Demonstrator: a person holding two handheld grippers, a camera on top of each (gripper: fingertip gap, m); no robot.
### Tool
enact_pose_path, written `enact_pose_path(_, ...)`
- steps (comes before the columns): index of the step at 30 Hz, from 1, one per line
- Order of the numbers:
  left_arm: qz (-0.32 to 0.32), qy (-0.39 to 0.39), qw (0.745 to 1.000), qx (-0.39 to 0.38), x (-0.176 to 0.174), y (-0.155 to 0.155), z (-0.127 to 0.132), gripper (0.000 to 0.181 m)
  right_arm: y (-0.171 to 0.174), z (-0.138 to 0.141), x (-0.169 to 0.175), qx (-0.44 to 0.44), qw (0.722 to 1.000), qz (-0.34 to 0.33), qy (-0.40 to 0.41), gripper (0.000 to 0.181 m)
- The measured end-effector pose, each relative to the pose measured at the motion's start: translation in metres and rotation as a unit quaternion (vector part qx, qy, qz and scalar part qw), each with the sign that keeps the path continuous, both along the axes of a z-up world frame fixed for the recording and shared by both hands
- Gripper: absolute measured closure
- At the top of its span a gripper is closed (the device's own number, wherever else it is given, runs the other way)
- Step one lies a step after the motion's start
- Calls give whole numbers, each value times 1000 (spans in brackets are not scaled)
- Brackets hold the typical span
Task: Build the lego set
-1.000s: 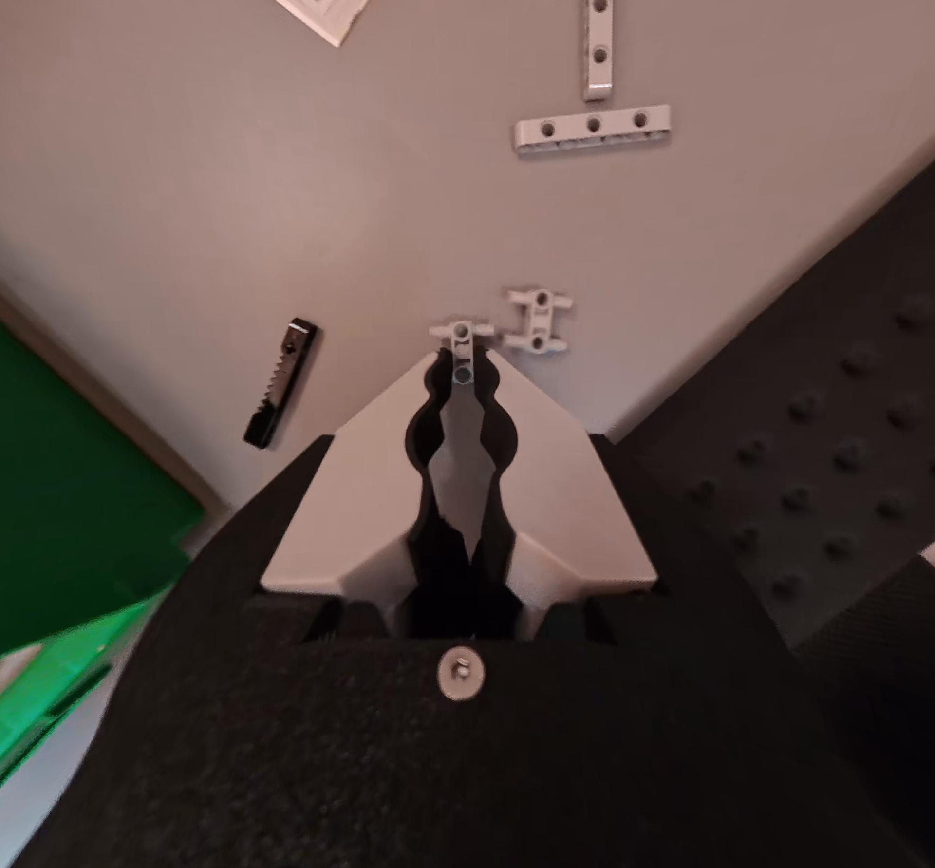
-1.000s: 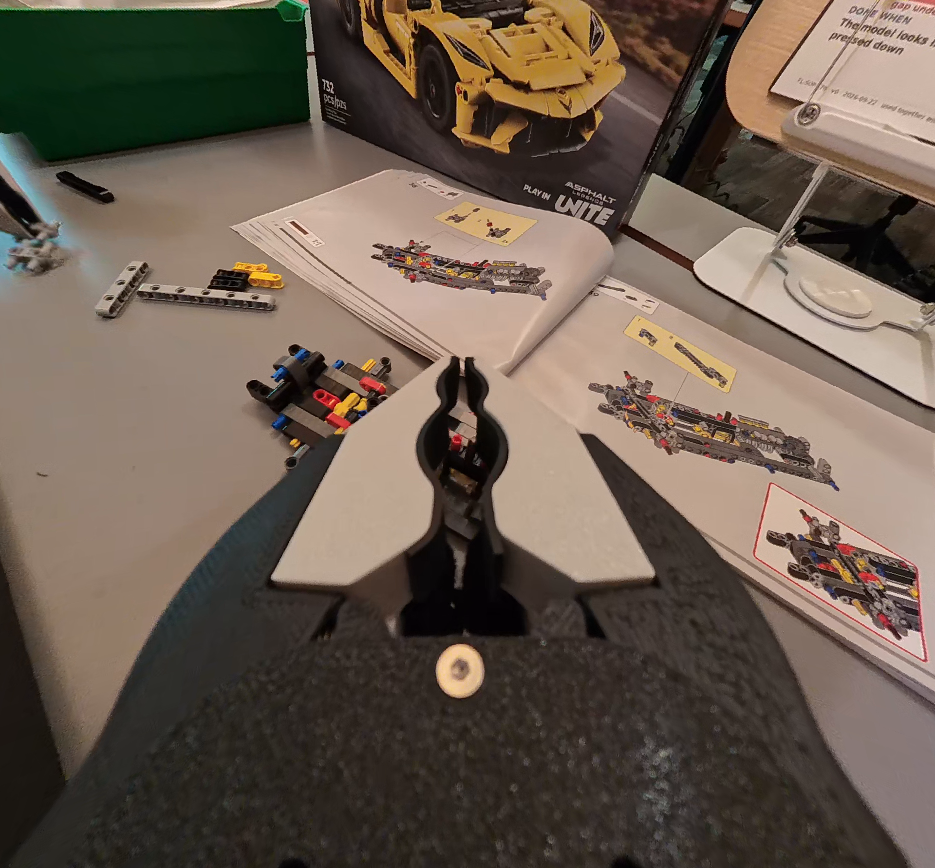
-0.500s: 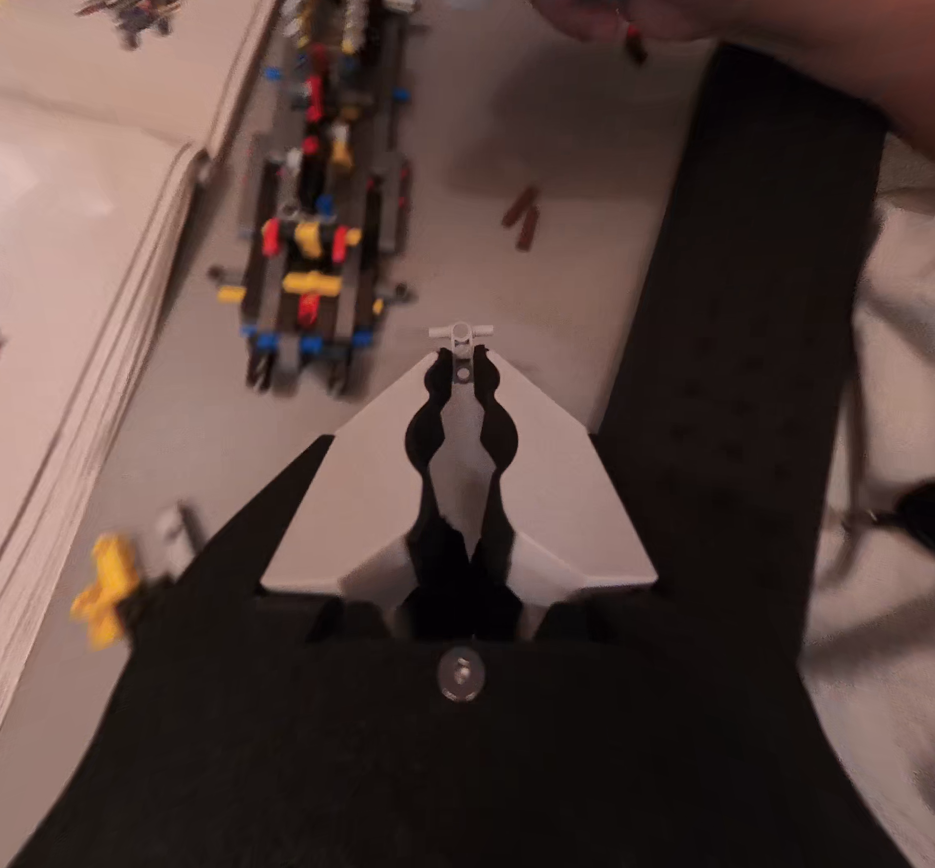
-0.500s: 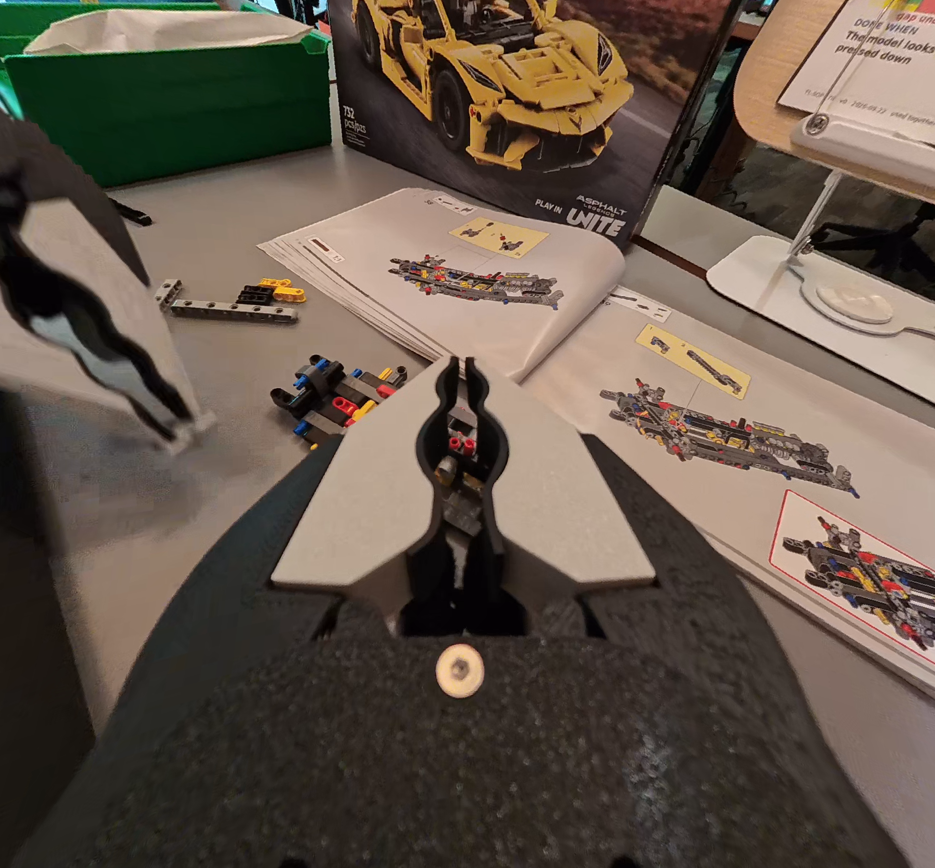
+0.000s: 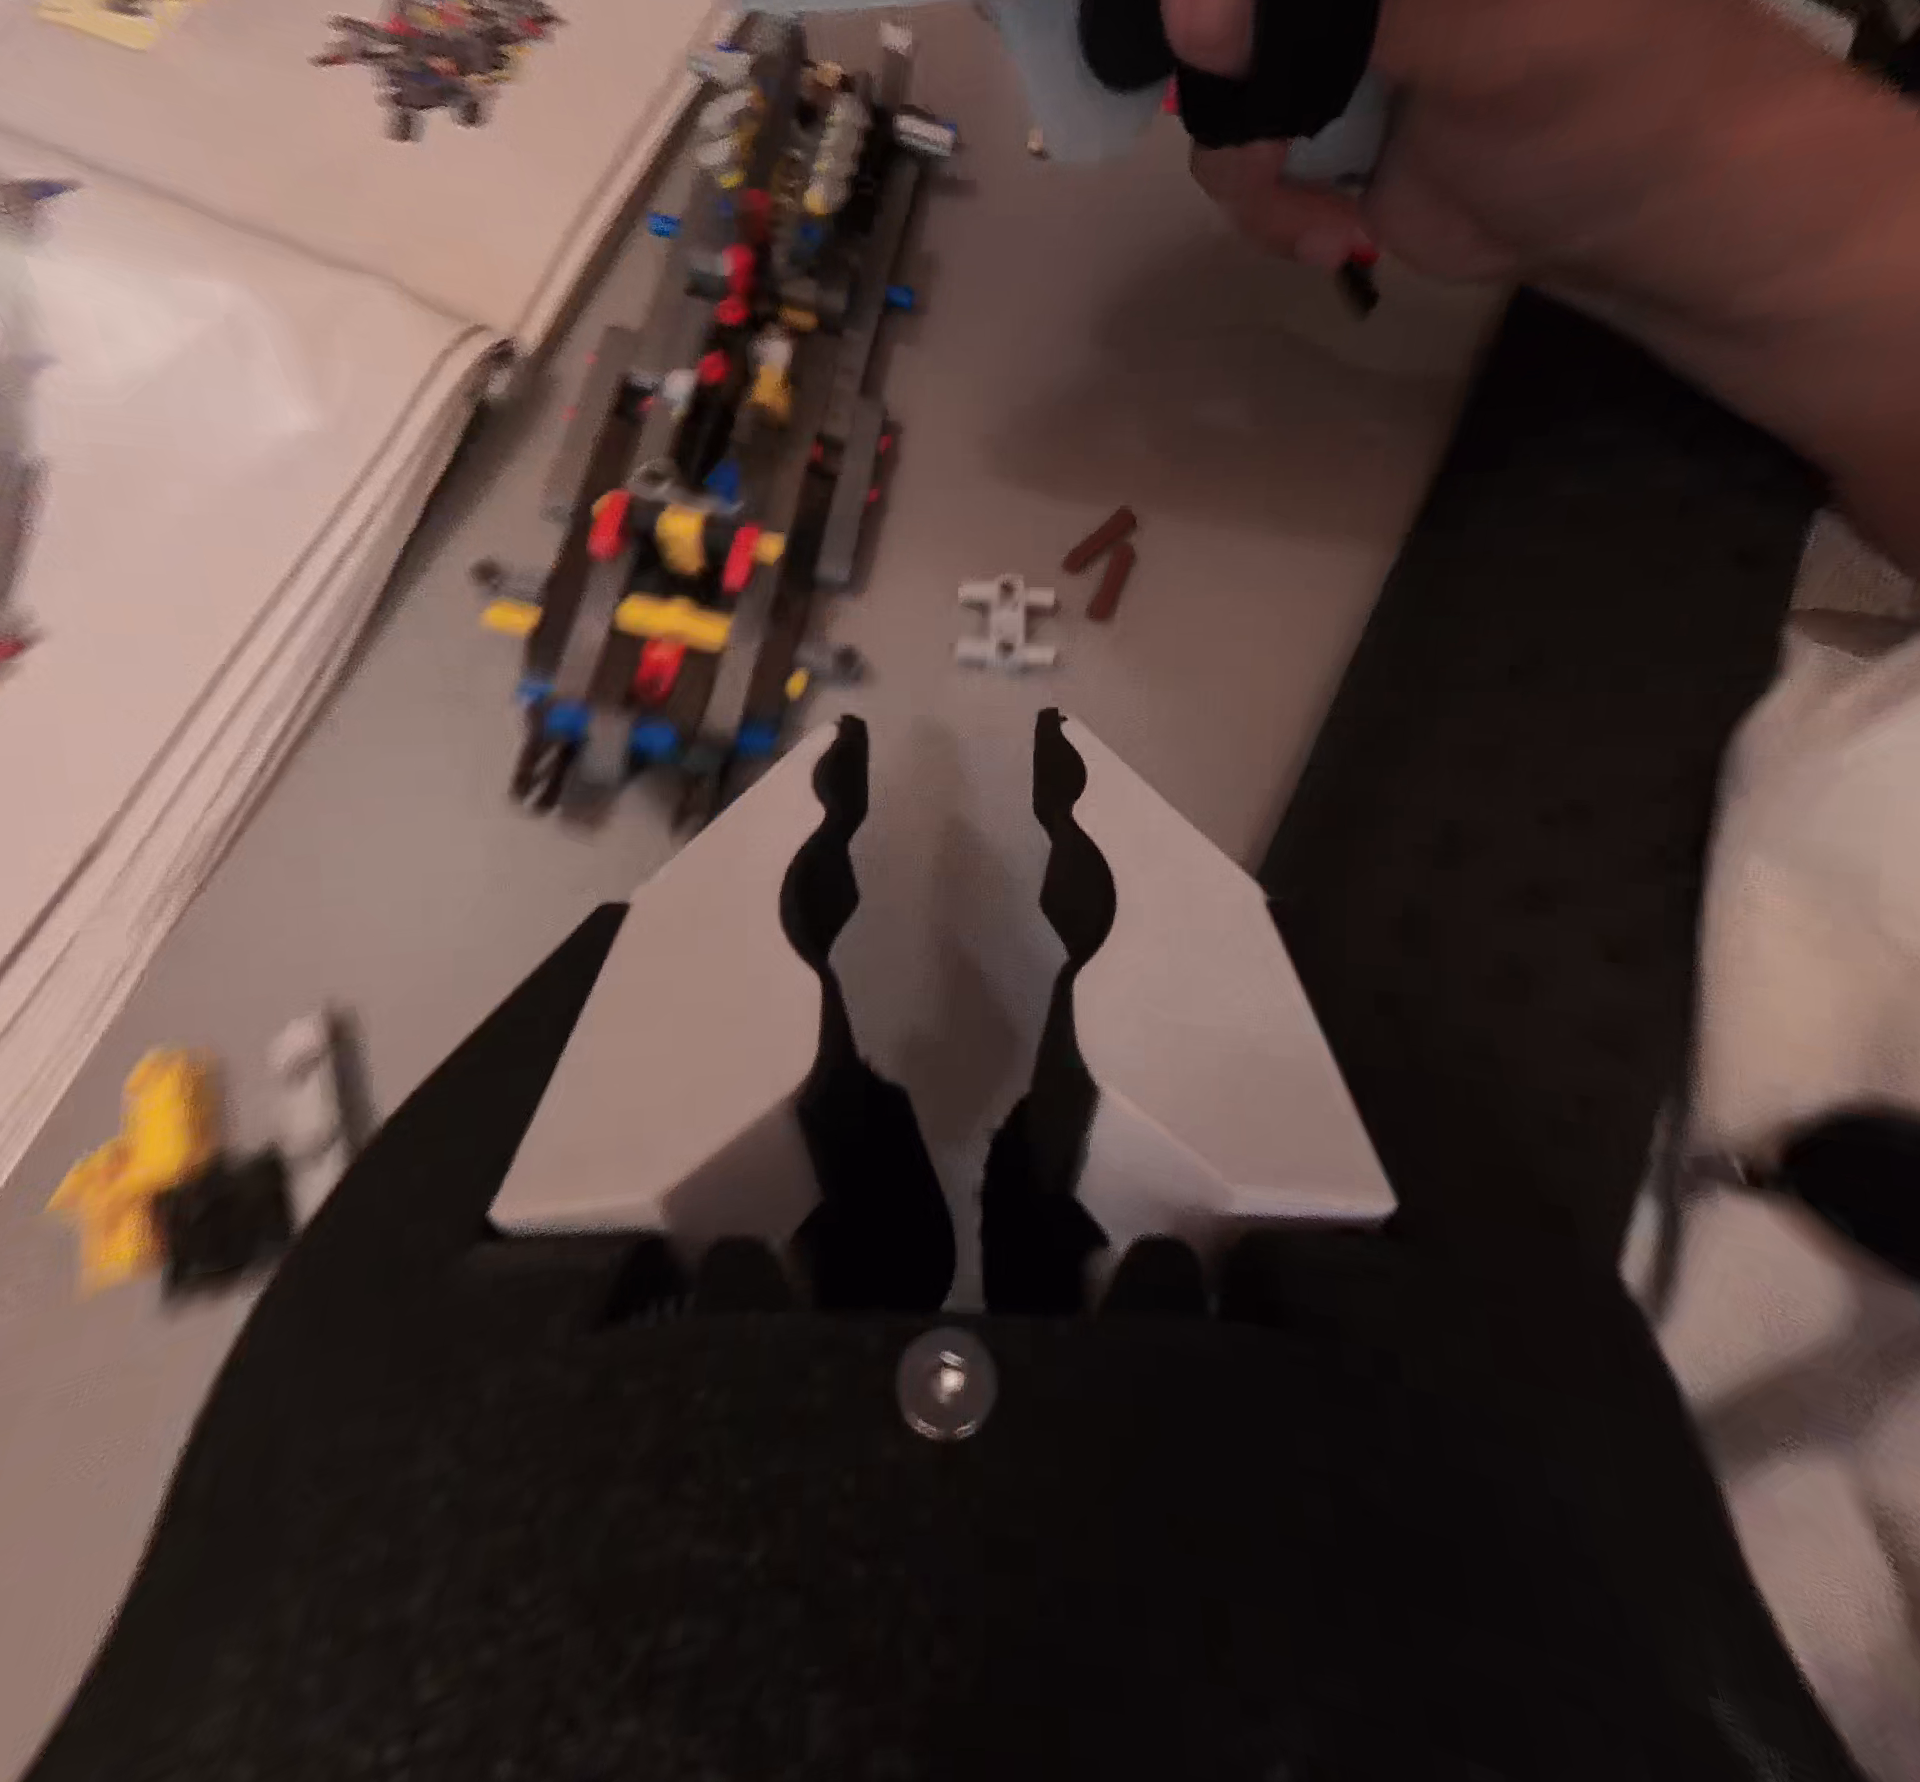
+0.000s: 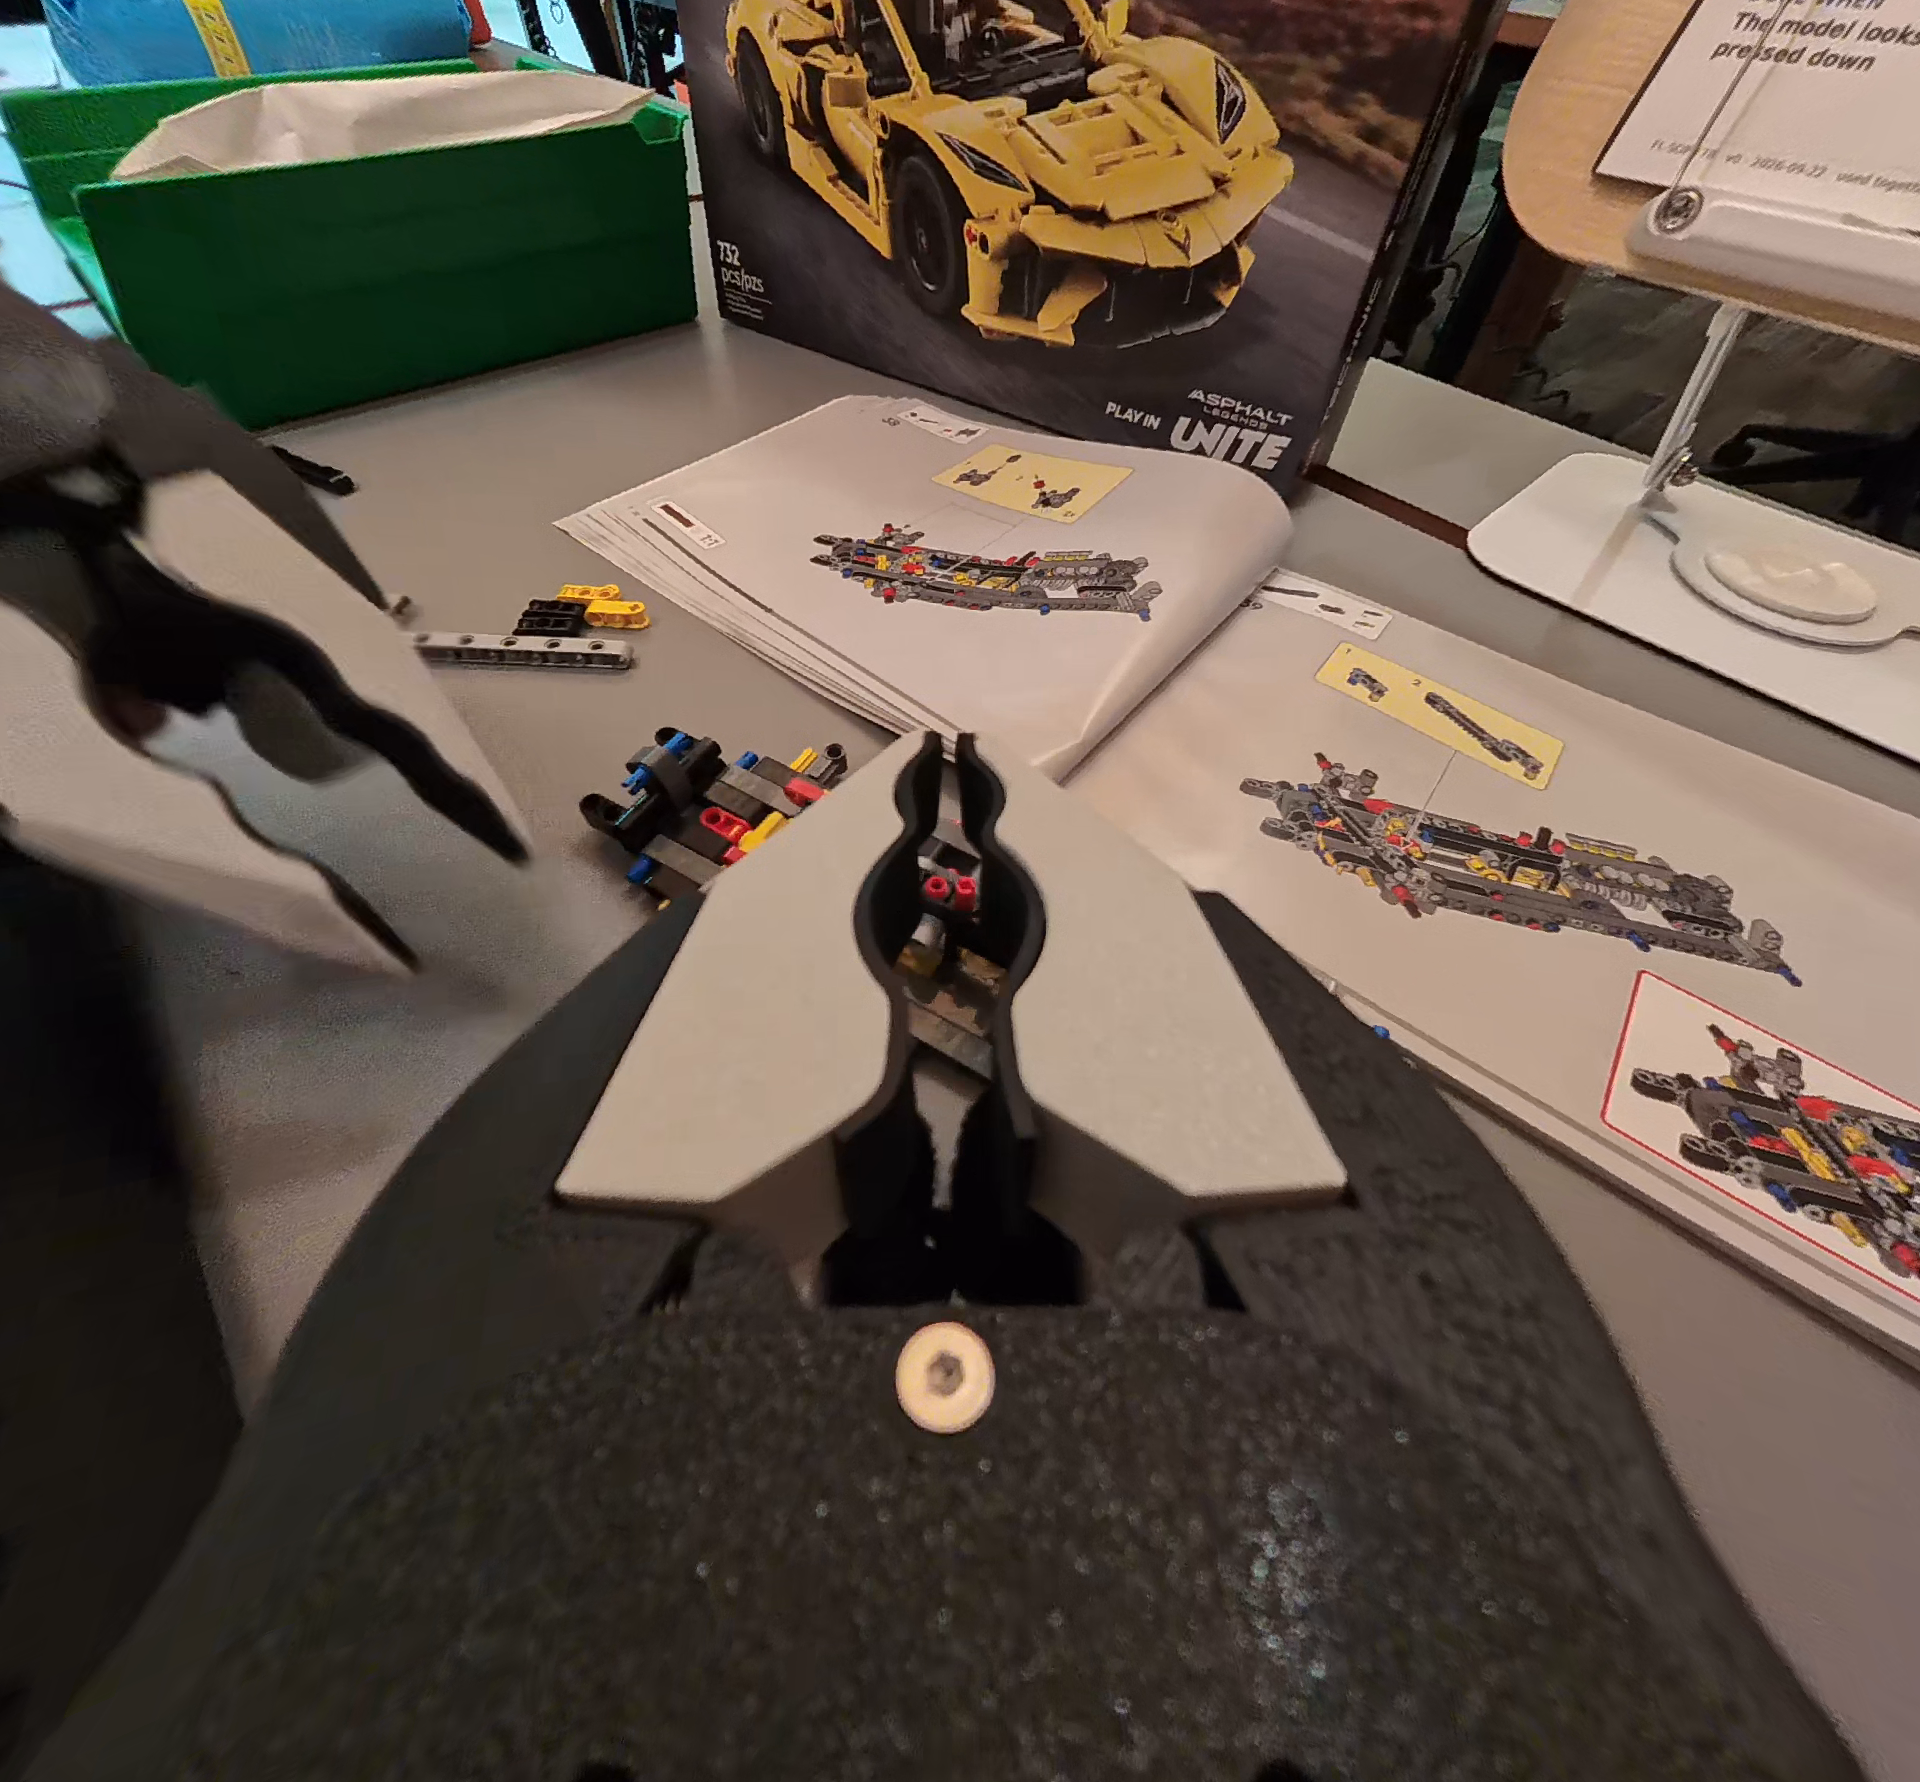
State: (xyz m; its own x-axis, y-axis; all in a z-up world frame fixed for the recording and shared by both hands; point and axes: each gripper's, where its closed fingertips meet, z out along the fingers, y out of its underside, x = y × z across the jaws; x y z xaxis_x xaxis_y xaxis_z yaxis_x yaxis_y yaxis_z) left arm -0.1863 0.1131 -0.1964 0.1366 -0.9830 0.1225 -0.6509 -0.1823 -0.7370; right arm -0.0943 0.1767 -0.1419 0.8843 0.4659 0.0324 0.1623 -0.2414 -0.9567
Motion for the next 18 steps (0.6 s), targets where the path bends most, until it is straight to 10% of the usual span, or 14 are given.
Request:
enact_pose_path(7, 205, 147, 967, 37, -209, 61, -11, 151, -1, -2, -10, -9, 1000, 20, 11, 180)
enact_pose_path(18, 179, 179, 967, 24, -226, 66, -34, 161, 2, -5, -3, -13, 1000, 8, 1, 181)
